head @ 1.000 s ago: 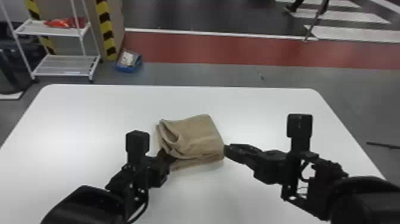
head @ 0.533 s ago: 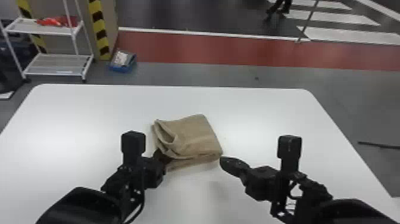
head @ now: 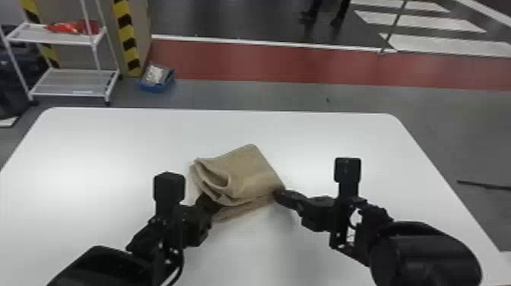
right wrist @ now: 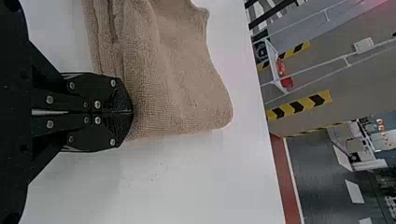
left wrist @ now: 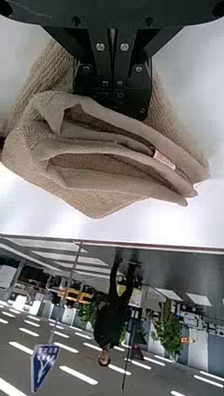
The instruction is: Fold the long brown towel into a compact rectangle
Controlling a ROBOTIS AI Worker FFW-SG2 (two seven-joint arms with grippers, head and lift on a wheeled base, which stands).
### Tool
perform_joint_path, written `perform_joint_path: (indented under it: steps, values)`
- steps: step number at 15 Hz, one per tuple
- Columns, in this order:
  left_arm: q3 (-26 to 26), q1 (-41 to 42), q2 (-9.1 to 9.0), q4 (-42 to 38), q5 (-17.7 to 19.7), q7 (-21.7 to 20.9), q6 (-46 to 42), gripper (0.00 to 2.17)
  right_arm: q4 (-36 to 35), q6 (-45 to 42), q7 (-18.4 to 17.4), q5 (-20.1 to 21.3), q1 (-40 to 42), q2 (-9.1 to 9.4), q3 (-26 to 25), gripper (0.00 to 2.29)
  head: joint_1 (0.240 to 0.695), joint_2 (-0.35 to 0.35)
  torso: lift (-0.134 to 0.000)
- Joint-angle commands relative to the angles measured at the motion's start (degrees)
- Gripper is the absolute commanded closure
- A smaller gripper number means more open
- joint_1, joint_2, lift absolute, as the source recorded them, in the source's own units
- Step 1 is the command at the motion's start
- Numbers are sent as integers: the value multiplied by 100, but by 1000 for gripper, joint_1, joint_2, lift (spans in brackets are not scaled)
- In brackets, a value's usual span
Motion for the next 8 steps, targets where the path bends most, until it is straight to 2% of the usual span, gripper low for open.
perform_joint_path:
  steps: [1,3,6,8]
  values:
    - [133,311,24,-557,18,-30,31,1355,387,-31,-26,119,-329,0,2,1956,695,-146,-121]
    - [212,654,94,-1128,18,-74,66,903,669,-66,-44,145,-610,0,-6,1956,695,-148,-121]
    - [326,962,261,-1875,62,-117,154,586,1020,-66,-62,163,-1067,0,-24,1956,695,-148,-121]
    - [300,926,296,-1945,167,-188,154,552,1099,-66,-62,260,-1173,0,-173,1956,695,-145,-121]
